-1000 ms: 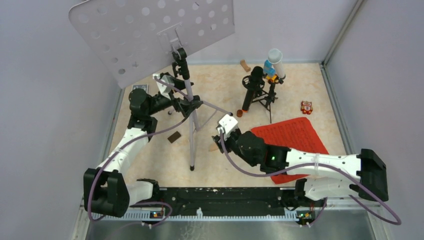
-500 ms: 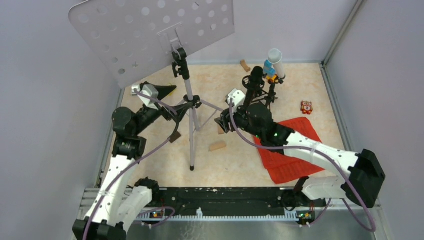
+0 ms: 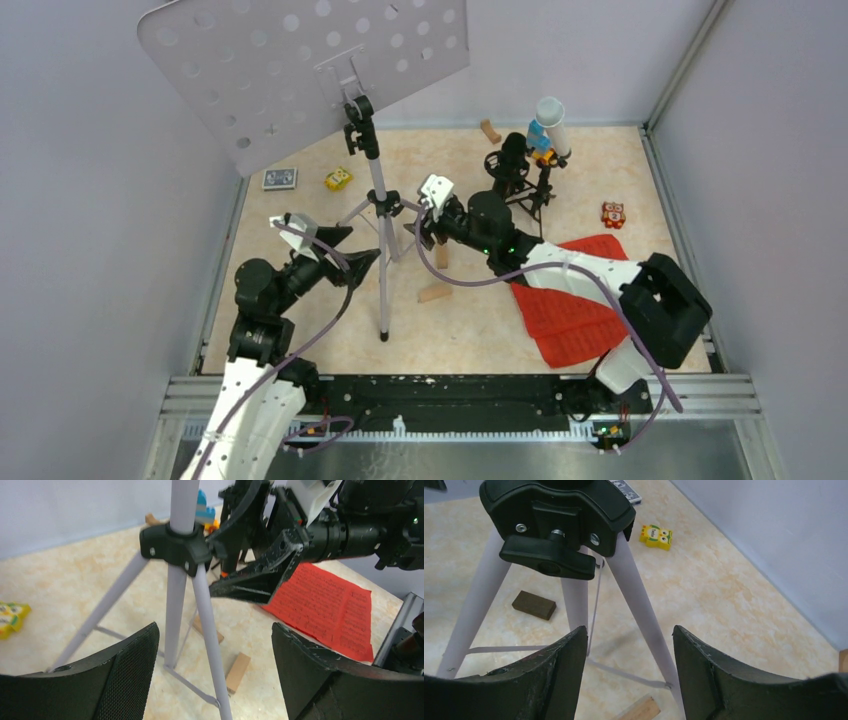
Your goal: Pack up the instrument practice props
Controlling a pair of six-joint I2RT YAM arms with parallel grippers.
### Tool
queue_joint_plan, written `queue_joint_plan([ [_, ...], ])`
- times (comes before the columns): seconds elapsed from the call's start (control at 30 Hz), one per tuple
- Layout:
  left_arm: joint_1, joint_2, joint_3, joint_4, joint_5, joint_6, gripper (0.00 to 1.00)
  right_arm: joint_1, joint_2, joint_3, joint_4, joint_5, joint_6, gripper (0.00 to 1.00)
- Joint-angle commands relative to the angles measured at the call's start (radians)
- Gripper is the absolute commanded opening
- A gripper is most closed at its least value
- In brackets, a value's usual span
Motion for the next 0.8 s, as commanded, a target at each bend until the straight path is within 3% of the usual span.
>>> queue_joint_plan([
  [0.0,-0.003,0.012,-0.050,0.012,0.009,-0.037,0.86,-0.012,0.059,0.070,0.162,-0.073,-0.130,0.62],
  [0.27,-0.015,0.107,-0.087,0.100,0.057,-0.071,0.81,-0.019,0.152,0.147,0.152,-0.052,-0.172,0.59],
  [0.5,-0.090,0.152,-0.109,0.176,0.062,-0.073,0.69,-0.019,0.154,0.126,0.224,-0.070,-0.084,0.35],
  [0.63,-0.148,0.178,-0.089,0.150,0.030,-0.038,0.53,-0.019,0.136,0.087,0.301,-0.085,0.004,0.21],
  [0.77,-0.215,0.199,-0.084,0.137,-0.024,-0.028,0.29,-0.019,0.110,0.045,0.409,-0.095,0.079,0.05],
])
